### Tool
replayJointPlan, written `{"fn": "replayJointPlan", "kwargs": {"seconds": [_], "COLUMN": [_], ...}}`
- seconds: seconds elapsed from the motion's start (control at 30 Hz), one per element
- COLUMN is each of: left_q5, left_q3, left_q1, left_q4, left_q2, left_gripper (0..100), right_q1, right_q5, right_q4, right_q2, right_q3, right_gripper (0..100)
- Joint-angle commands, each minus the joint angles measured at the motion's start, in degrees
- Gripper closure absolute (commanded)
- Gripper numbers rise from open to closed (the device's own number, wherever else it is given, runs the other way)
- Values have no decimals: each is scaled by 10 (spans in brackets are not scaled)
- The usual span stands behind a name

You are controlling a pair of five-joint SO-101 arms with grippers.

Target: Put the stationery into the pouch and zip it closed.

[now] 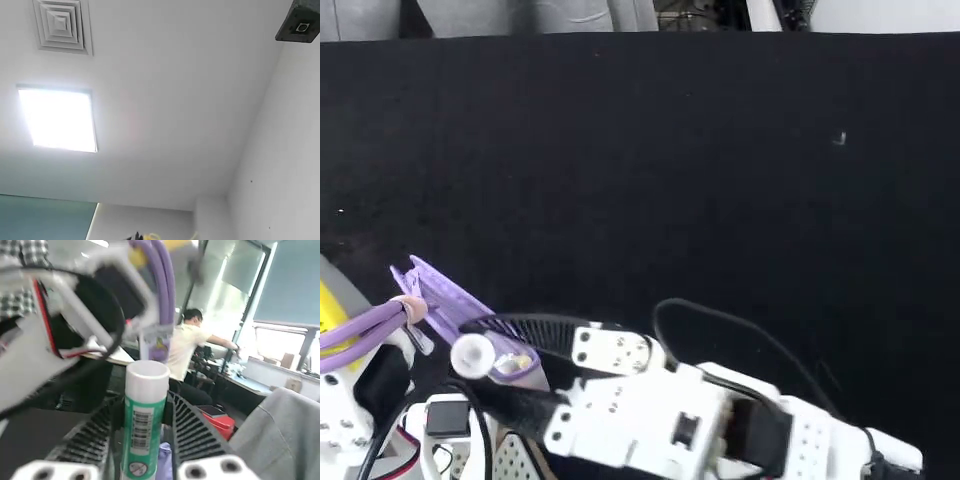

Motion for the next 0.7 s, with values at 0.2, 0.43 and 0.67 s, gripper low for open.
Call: {"fn": "replayJointPlan", "kwargs": {"seconds": [0.2,0.43,0.67], "left_q5": [7,7,7], "left_q3": [0,0,1], "left_q1": [2,1,1], "left_q4": [-4,-4,-4], "left_q2": [0,0,0], "left_gripper": [970,970,970], "right_q1": [85,135,133], "right_q5": [0,-85,-90], "right_q4": [-114,-215,-228], "right_q2": [70,159,199], "right_q3": [46,60,61], "right_gripper": [988,988,985]}}
